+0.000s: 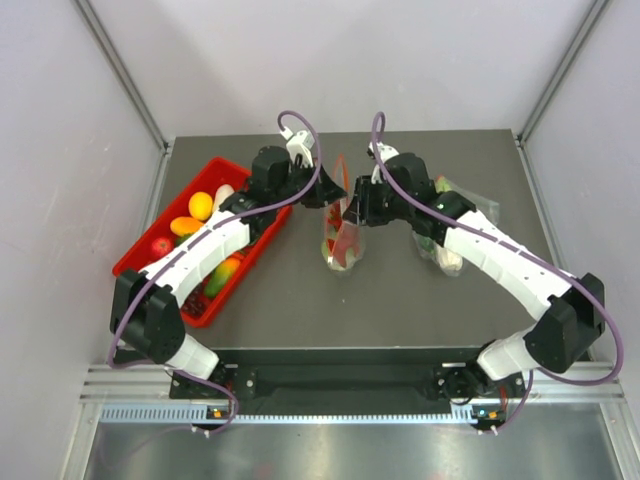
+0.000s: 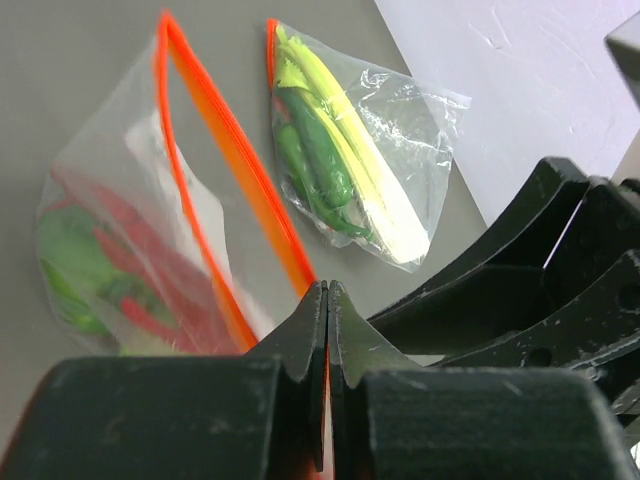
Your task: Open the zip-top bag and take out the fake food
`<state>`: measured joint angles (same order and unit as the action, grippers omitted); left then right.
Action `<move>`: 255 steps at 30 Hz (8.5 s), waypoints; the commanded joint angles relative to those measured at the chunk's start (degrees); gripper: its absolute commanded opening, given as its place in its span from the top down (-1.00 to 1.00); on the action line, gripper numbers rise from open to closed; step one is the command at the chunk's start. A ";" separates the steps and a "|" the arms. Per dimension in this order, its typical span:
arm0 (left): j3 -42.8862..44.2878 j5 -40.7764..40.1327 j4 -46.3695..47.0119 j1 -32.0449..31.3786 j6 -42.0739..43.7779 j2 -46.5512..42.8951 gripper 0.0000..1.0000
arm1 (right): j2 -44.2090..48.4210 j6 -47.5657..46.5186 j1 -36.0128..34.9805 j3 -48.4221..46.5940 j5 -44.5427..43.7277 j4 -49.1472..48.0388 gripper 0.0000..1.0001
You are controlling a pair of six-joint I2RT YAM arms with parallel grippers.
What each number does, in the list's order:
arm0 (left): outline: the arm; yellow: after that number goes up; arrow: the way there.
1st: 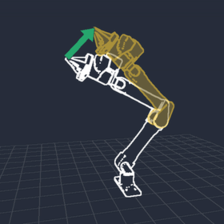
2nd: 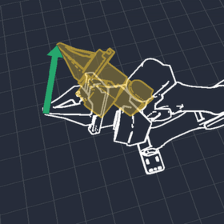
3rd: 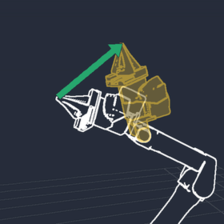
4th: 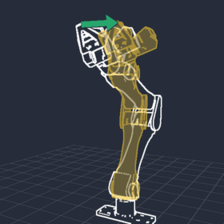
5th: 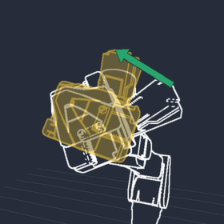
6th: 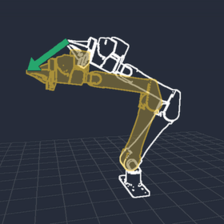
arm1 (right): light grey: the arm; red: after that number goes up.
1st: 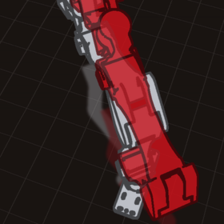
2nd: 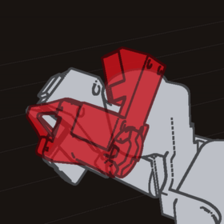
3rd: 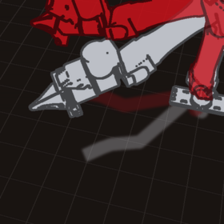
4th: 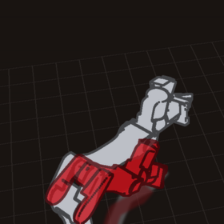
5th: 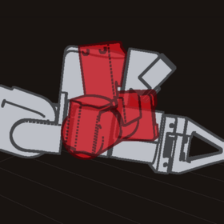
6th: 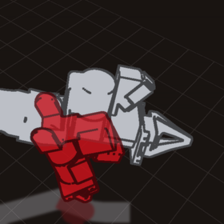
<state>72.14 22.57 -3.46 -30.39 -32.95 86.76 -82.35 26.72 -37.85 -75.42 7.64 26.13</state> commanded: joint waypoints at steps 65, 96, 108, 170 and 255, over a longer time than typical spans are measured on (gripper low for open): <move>4.49 -9.90 -21.22 0.77 12.20 -3.35 1.00 | -4.05 1.58 -3.29 -12.03 -17.56 6.65 1.00; 16.98 -4.30 -29.94 0.51 9.32 -9.25 -0.07 | -3.26 8.52 -10.05 -5.71 -17.57 10.35 1.00; 11.89 -10.60 -37.40 -4.24 6.85 -5.12 0.02 | -4.40 8.79 -11.02 -6.67 -17.04 9.73 1.00; 0.02 -17.55 -13.68 0.42 -7.74 -6.69 1.00 | -6.33 7.03 -14.80 -7.37 -15.99 13.33 1.00; 12.58 16.20 -39.70 40.93 5.27 -15.74 1.00 | 1.31 -0.62 2.69 -4.30 -23.99 13.95 1.00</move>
<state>81.69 42.52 -45.10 8.25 -28.42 73.32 -83.68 27.49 -36.51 -79.48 -15.92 41.47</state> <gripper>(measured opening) 0.147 0.009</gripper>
